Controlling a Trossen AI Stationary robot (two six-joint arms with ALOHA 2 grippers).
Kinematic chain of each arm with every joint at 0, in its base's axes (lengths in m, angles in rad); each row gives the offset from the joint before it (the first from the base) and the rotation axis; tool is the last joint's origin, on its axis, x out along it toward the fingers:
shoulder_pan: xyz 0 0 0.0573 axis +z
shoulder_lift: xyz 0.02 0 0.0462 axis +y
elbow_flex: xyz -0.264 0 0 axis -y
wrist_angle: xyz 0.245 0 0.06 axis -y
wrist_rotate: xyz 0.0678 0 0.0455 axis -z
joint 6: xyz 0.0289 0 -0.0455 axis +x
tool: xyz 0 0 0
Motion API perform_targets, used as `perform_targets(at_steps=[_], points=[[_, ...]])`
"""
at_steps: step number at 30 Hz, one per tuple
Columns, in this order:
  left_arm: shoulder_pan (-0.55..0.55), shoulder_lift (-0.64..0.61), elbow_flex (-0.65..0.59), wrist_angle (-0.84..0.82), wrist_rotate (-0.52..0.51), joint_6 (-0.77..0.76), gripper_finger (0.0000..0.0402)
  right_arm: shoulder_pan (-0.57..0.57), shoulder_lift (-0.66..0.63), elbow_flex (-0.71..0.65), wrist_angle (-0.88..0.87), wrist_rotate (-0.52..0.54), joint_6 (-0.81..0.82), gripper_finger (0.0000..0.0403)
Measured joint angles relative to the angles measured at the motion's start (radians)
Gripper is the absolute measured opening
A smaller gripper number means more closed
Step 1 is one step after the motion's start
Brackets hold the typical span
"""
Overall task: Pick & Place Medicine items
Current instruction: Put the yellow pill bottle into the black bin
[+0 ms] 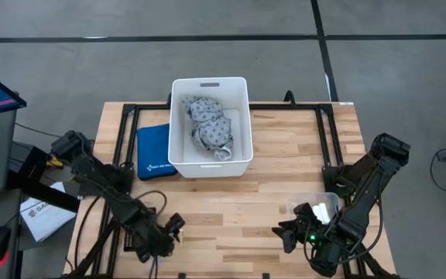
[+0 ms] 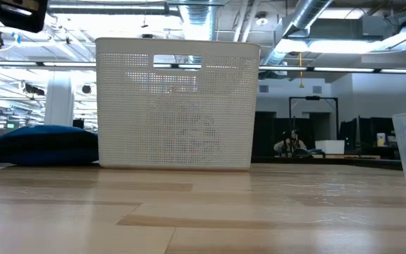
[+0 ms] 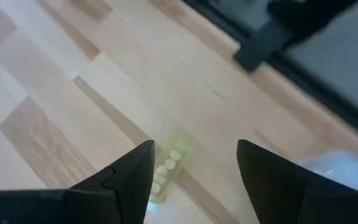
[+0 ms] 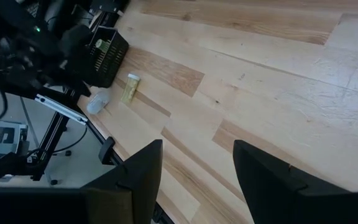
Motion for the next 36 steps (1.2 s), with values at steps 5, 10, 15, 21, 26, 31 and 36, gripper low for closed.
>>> perform_targets(at_steps=[5, 10, 15, 21, 26, 31, 36], points=[[-0.007, 0.065, 0.046, -0.073, -0.005, 0.168, 0.0217, 0.000, 0.000, 0.000, 0.000, 0.000, 0.000, 0.0193], [-0.006, 0.085, 0.046, -0.073, -0.026, 0.276, 0.0224, -0.003, 0.000, 0.000, 0.000, 0.000, 0.000, 0.0193], [0.000, 0.085, 0.046, -0.028, -0.033, 0.343, 0.0228, -0.003, 0.000, 0.000, -0.001, 0.000, 0.000, 0.0193], [0.000, 0.140, 0.046, 0.034, -0.017, 0.395, 0.0228, -0.008, 0.000, 0.000, -0.006, 0.000, 0.000, 0.0193], [0.004, 0.196, 0.045, 0.049, -0.014, 0.399, 0.0228, -0.009, 0.000, 0.000, -0.004, 0.000, 0.000, 0.0193], [0.012, 0.226, 0.044, 0.044, -0.011, 0.423, 0.0228, -0.009, 0.000, 0.000, -0.002, 0.000, 0.000, 0.0193], [0.029, 0.241, 0.045, 0.074, -0.004, 0.425, 0.0227, -0.007, 0.000, 0.000, -0.002, 0.000, 0.000, 0.0193]])
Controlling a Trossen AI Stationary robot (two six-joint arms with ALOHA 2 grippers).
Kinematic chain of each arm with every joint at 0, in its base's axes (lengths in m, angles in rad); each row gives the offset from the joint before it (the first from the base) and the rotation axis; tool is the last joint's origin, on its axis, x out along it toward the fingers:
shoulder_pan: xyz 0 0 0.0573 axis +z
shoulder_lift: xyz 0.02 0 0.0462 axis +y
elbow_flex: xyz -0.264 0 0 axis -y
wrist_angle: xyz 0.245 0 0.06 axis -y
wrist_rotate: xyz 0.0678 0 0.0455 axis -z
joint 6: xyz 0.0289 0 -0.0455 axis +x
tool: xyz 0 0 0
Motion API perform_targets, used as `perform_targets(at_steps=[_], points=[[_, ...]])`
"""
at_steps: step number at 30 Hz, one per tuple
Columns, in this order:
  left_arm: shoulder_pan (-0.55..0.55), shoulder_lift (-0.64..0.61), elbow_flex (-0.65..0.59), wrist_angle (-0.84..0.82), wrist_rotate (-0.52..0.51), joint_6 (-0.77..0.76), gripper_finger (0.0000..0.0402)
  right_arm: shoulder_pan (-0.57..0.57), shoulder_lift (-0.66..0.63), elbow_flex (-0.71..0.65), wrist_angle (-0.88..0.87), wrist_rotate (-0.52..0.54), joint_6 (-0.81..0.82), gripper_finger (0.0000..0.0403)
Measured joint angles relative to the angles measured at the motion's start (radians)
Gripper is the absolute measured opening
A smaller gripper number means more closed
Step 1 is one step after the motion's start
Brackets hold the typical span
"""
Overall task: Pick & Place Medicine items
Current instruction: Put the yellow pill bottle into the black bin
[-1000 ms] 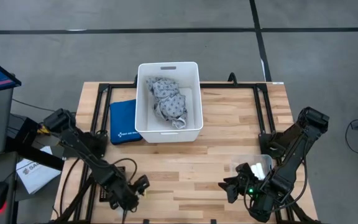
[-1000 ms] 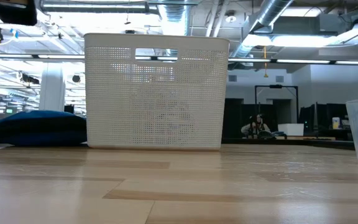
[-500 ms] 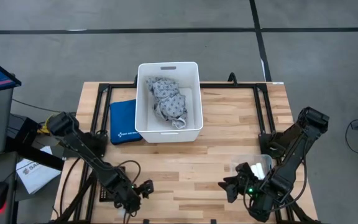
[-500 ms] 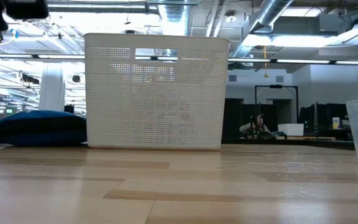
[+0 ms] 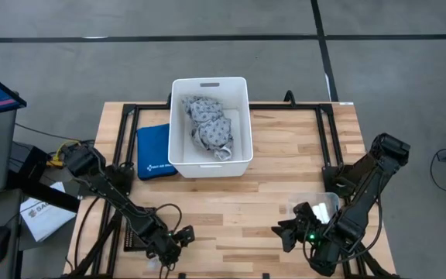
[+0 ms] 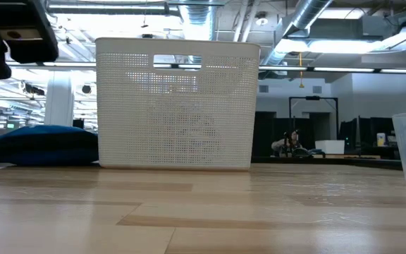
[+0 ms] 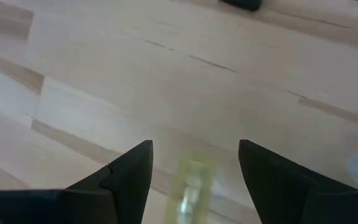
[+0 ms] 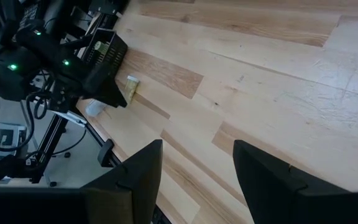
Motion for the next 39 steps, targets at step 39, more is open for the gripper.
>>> perform_targets(at_steps=[39], points=[[0.046, -0.010, 0.000, 0.018, -0.050, -0.020, 0.0080, 0.027, 0.000, 0.000, -0.002, 0.000, 0.000, 0.0193]])
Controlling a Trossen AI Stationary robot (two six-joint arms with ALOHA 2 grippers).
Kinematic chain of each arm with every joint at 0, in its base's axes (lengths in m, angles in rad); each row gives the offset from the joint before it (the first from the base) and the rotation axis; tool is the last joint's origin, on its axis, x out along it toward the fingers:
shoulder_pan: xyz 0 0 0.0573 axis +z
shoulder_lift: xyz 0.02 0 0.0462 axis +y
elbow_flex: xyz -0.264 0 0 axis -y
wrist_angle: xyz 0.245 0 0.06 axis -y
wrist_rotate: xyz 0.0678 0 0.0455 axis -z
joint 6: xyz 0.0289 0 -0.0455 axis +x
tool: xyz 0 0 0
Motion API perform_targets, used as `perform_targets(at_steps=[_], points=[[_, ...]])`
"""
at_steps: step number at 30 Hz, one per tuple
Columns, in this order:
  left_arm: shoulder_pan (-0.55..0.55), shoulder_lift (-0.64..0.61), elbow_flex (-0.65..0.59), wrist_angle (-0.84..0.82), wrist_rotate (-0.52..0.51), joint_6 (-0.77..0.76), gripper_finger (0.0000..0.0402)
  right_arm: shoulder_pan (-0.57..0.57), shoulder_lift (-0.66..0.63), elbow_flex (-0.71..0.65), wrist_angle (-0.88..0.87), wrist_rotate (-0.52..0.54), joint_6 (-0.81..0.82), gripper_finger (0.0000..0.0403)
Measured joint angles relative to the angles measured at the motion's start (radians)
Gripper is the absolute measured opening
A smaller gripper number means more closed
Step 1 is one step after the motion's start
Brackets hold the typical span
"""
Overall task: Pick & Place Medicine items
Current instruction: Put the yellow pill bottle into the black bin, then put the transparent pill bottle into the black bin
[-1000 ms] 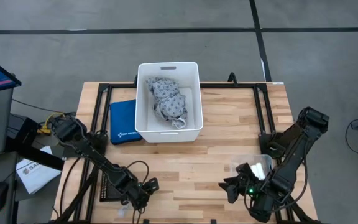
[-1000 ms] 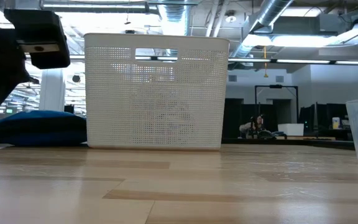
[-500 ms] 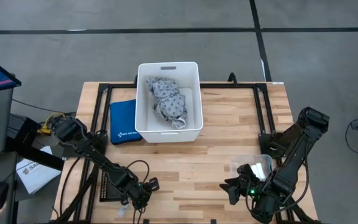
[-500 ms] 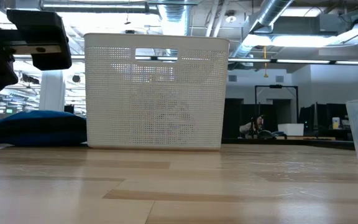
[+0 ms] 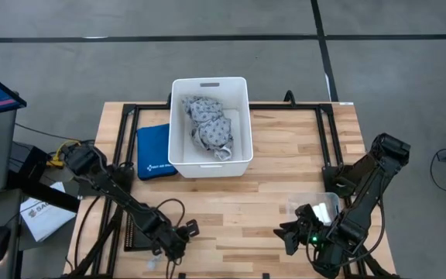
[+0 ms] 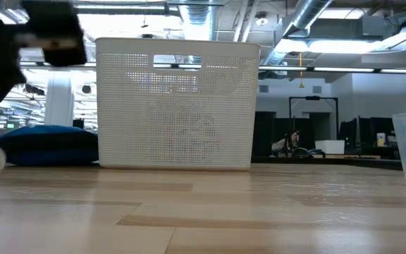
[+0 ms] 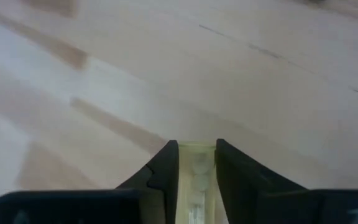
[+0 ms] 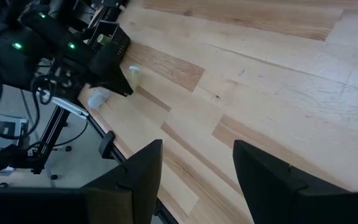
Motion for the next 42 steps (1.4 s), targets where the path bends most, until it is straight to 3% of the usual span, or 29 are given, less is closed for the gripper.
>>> perform_targets(at_steps=[7, 12, 15, 21, 25, 33, 38, 42], points=[[0.007, -0.163, 0.000, 0.002, -0.113, -0.065, 0.0081, -0.005, 0.003, 0.000, 0.007, 0.000, 0.005, 0.0193], [0.006, -0.344, 0.001, -0.070, -0.165, -0.243, 0.0072, -0.008, 0.012, -0.002, 0.016, 0.000, 0.009, 0.0193], [0.005, -0.451, 0.001, -0.208, -0.150, -0.447, 0.0066, -0.008, 0.011, -0.001, 0.022, 0.002, 0.008, 0.0193], [-0.060, -0.596, 0.001, -0.481, -0.021, -0.725, 0.0048, -0.009, 0.011, -0.001, 0.020, 0.011, 0.002, 0.0193], [-0.150, -0.626, -0.012, -0.533, 0.032, -0.885, 0.0029, -0.009, 0.011, -0.001, 0.019, 0.028, 0.000, 0.0193], [-0.307, -0.613, -0.126, -0.444, 0.032, -1.115, 0.0002, -0.009, 0.011, -0.001, 0.020, 0.053, 0.000, 0.0193], [-0.344, -0.611, -0.129, -0.317, 0.023, -1.131, 0.0025, -0.008, 0.011, -0.001, 0.028, 0.053, 0.000, 0.0193], [-0.370, -0.556, -0.128, -0.219, 0.040, -1.085, 0.0069, -0.009, 0.011, -0.001, 0.030, 0.053, 0.000, 0.0193]])
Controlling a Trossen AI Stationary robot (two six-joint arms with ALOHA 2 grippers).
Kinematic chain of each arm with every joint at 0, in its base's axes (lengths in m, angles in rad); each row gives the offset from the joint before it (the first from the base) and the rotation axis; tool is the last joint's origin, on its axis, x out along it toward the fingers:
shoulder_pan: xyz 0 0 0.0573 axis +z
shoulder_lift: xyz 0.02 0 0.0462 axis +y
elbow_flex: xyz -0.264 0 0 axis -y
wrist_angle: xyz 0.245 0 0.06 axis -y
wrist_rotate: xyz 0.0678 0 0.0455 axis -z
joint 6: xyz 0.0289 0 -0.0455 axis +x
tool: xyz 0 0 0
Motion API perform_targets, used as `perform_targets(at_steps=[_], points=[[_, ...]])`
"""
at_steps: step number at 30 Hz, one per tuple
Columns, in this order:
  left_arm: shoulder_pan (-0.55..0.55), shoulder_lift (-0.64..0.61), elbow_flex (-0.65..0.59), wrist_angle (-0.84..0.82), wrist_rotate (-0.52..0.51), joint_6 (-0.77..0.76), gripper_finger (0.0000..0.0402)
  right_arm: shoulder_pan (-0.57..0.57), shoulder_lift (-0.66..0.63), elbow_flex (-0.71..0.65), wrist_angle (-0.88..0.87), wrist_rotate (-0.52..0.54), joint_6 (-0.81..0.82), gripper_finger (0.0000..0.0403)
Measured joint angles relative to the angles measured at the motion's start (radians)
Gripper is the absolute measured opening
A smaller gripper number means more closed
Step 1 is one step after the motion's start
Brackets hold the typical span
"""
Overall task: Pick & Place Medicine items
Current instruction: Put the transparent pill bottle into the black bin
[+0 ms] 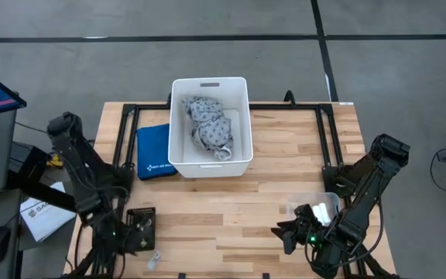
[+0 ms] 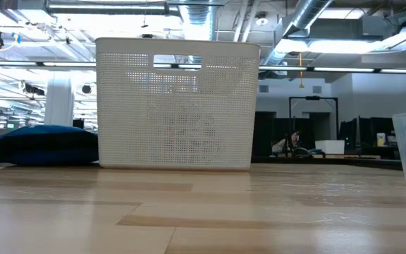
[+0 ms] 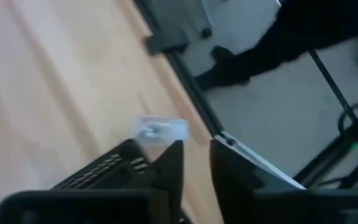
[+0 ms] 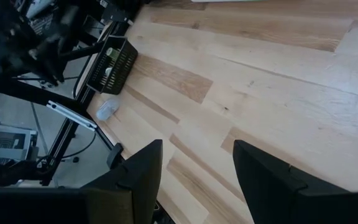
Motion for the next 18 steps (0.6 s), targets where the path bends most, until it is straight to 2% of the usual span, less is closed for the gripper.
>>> perform_targets(at_steps=[4, 8, 10, 13, 16, 18], points=[[-0.018, 0.115, 0.002, 0.058, 0.108, 0.111, 0.0131, 0.000, 0.000, 0.000, 0.018, 0.000, 0.000, 0.0193], [-0.049, 0.253, 0.066, 0.040, 0.153, 0.362, 0.0183, 0.000, 0.000, 0.000, 0.020, 0.000, 0.000, 0.0193], [-0.061, 0.323, 0.110, 0.001, 0.113, 0.528, 0.0200, 0.000, 0.000, 0.000, 0.023, 0.000, 0.000, 0.0193], [-0.074, 0.406, 0.163, -0.062, -0.044, 0.761, 0.0213, 0.000, 0.000, 0.000, 0.028, -0.001, 0.000, 0.0193], [-0.067, 0.451, 0.170, -0.060, -0.167, 0.901, 0.0216, 0.000, 0.000, 0.000, 0.035, -0.001, 0.000, 0.0193], [-0.059, 0.465, 0.170, -0.043, -0.193, 0.963, 0.0216, 0.000, 0.000, 0.000, 0.038, -0.003, 0.000, 0.0193]])
